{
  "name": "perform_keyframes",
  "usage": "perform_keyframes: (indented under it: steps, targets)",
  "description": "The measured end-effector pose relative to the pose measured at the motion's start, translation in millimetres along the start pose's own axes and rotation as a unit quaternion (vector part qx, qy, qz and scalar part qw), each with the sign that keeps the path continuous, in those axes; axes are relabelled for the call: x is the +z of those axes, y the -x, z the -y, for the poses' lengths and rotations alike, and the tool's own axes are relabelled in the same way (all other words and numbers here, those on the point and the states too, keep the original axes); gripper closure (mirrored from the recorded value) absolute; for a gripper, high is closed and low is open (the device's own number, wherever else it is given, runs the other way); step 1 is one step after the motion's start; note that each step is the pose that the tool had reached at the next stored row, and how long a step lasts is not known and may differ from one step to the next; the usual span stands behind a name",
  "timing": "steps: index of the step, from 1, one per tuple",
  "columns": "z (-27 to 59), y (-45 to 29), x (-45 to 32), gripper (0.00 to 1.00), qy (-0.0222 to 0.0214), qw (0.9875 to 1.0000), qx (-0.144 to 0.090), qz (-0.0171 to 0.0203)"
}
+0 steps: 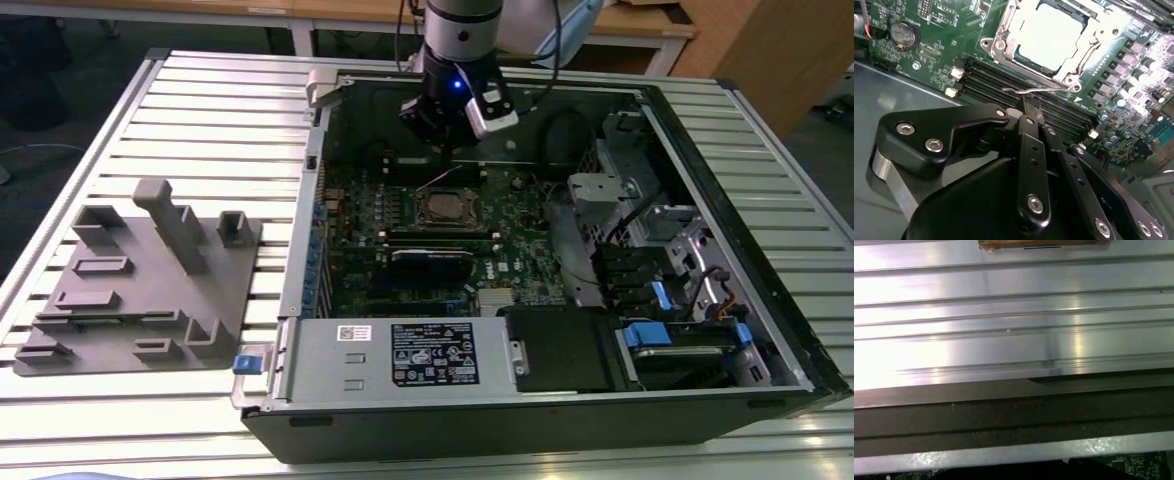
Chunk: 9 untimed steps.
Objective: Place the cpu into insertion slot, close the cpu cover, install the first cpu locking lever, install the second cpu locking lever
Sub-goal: 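Install the first cpu locking lever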
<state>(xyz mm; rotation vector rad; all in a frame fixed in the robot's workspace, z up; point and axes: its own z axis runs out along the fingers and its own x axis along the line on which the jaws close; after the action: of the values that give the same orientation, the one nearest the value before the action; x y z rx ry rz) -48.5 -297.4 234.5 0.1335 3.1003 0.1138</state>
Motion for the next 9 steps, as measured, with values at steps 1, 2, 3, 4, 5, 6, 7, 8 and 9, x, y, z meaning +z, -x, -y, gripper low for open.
perform_keyframes:
  steps: [1, 2, 3, 4, 5, 6, 7, 8, 9]
  targets:
    - [0.3, -0.4, 0.5, 0.89, 0.0031, 1.0000, 0.000, -0.0002]
    - [0.5, -0.6, 0.9, 0.89, 0.0059, 1.0000, 0.000, -0.0004]
    - [0.8, -0.6, 1.3, 0.89, 0.0083, 1.0000, 0.000, -0.0006]
    - [1.4, -0.6, 1.9, 0.89, 0.0109, 0.9999, 0.000, -0.0008]
    - [2.3, -0.5, 2.5, 0.89, 0.0131, 0.9999, 0.001, -0.0010]
    - [3.5, -0.5, 3.0, 0.89, 0.0149, 0.9999, 0.001, -0.0012]
    - [4.5, -0.4, 3.4, 0.89, 0.0154, 0.9999, 0.001, -0.0011]
    - [5.1, -0.3, 3.9, 0.89, 0.0154, 0.9999, 0.001, -0.0011]
    - [5.4, -0.4, 4.6, 0.89, 0.0153, 0.9999, 0.004, -0.0008]
